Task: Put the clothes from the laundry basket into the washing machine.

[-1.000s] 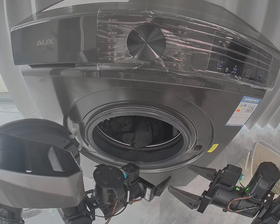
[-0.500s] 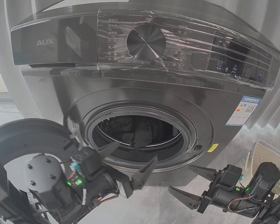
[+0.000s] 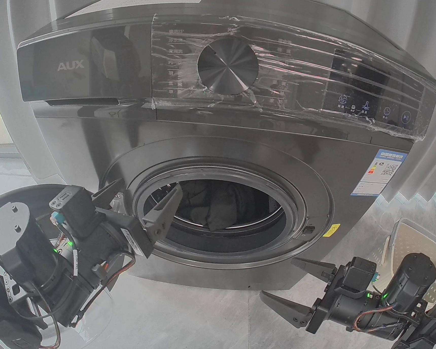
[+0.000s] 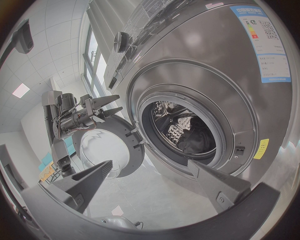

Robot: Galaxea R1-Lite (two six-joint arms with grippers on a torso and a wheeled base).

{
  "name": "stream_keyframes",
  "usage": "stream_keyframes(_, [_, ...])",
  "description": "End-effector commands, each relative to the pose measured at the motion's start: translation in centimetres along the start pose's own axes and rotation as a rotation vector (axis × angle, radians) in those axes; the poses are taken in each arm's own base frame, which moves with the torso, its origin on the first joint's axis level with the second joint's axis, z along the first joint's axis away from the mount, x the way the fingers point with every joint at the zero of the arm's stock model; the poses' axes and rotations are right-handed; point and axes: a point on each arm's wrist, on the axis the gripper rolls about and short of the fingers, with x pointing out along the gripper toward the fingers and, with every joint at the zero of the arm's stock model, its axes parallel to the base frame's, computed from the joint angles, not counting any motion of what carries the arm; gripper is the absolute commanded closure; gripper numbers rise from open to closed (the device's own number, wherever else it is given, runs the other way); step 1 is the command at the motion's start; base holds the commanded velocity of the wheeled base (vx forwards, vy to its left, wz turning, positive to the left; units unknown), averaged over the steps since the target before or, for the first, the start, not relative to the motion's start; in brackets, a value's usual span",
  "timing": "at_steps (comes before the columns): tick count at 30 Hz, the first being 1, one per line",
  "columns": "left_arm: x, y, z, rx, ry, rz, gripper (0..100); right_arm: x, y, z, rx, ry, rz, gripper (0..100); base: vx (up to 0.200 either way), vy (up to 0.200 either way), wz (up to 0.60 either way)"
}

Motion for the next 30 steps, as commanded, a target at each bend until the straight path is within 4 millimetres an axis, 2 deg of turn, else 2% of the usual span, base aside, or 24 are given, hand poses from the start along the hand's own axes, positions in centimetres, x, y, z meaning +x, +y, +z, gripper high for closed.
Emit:
stream_keyframes(1, [0.1,0.6,0.0,0.019,0.000,0.021,0,0.1,0.0,-0.1,0.002,0.003,0.003,0,0.000,0.000,0.00])
stream_keyframes(10, [0.0,0.6,0.0,0.034,-0.002,0.019,0,0.0,0.0,-0.1,0.000,0.002,0.002,0,-0.200,0.000,0.00])
stream_keyframes(14, [-0.6,0.6,0.0,0.053,0.007,0.010,0,-0.1,0.1,0.1,-0.002,-0.007,0.001,0,0.000,0.000,0.00])
stream_keyframes(20, [-2.4,1.3,1.3,0.073,-0.022,0.008,0,-1.1,0.6,1.7,-0.024,-0.081,0.008,0,-0.033,0.000,0.00])
stream_keyframes(21, [-3.3,2.0,1.2,0.092,-0.004,0.028,0,-1.8,0.8,2.7,-0.039,-0.131,0.007,0,-0.200,0.000,0.00])
stream_keyframes(22, [-3.5,2.1,1.1,0.094,-0.001,0.032,0,-1.9,0.8,2.8,-0.040,-0.135,0.008,0,-0.200,0.000,0.00])
stream_keyframes(23, [-4.5,3.4,0.8,0.118,0.026,0.069,0,-2.5,1.0,3.6,-0.050,-0.176,0.006,0,-0.200,0.000,0.00])
stream_keyframes(26, [-6.6,5.4,0.3,0.131,0.060,0.136,0,-3.5,0.8,4.4,-0.061,-0.221,-0.016,0,-0.133,0.000,0.00])
stream_keyframes(30, [-7.2,6.9,0.8,0.135,0.075,0.229,0,-5.0,0.3,4.8,-0.070,-0.253,-0.061,0,0.000,0.000,0.00])
